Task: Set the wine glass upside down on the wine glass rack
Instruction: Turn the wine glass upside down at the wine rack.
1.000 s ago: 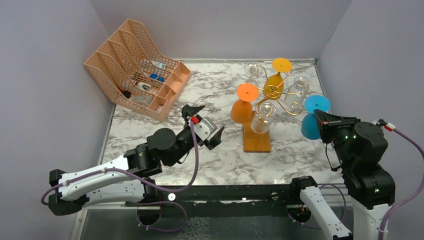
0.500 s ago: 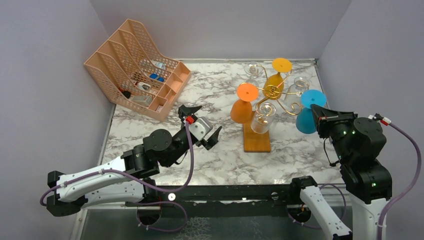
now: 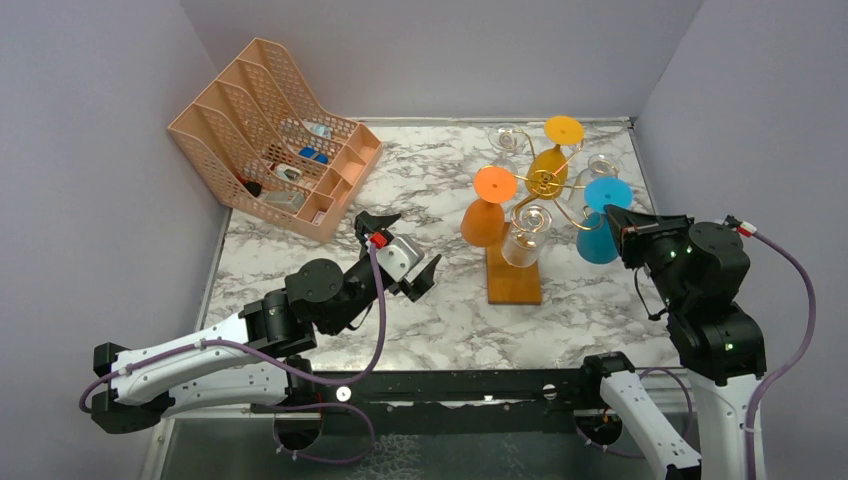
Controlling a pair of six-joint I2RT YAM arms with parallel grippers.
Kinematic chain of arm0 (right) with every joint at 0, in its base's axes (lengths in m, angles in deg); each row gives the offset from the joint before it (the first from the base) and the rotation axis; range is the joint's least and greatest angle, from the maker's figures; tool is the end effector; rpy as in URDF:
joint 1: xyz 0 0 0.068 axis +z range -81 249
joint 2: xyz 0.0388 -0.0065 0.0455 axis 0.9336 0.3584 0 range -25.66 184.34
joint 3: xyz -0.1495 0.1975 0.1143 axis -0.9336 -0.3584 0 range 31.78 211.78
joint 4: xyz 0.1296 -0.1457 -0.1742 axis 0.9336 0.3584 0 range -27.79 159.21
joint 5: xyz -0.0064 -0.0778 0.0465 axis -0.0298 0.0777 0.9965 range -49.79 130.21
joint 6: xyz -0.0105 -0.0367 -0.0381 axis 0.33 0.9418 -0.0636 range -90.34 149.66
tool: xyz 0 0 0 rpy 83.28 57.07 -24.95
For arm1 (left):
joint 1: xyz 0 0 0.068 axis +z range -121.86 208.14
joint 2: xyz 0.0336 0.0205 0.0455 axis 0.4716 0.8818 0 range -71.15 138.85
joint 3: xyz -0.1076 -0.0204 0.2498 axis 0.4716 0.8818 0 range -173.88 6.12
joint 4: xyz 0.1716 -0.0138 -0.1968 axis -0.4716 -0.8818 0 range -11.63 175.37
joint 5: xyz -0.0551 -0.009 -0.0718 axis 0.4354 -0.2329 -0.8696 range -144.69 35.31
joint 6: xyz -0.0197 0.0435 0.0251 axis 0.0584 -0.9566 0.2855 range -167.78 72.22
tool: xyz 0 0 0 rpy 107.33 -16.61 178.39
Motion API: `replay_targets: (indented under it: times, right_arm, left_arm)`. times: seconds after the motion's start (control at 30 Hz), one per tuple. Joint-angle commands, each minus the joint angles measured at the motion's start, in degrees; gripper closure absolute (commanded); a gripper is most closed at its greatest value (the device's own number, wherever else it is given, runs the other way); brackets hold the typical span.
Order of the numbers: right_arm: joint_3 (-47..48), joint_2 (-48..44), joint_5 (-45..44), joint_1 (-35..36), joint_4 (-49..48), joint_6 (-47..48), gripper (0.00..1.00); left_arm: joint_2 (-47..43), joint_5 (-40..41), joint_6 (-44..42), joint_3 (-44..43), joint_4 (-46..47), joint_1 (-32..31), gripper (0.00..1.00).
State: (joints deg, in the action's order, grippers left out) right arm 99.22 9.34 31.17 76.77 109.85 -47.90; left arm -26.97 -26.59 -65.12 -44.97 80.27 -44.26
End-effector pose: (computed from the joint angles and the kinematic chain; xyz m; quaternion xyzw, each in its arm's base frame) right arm 0.0836 0.0058 0.4184 0.4923 0.6221 0.3644 0.4877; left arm 0.0681 -0.1589 0.3898 0.3527 0.6014 -0.1722 0.6959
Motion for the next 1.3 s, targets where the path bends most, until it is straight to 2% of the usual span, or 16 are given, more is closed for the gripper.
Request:
replay_targets:
  times: [0.0, 0.7, 1.27]
  right_arm:
    - [-1.09, 0.91, 2.24, 0.04, -3.97, 0.23, 0.99]
    - [-3.28, 2.37, 8.39, -0.02, -8.15, 3.35, 0.99]
    - [-3.28, 0.95, 11.46, 0.04, -6.04, 4.92, 0.99]
  left_arm:
    - [-0.91, 1.83, 0.26, 0.45, 0.17, -0.05, 0.01]
    - [-1.72, 2.49, 0.01, 1.47, -0.22, -0.02, 0.01]
    - [-2.08, 2.24, 0.51, 2.46, -0.17, -0.08, 0.01]
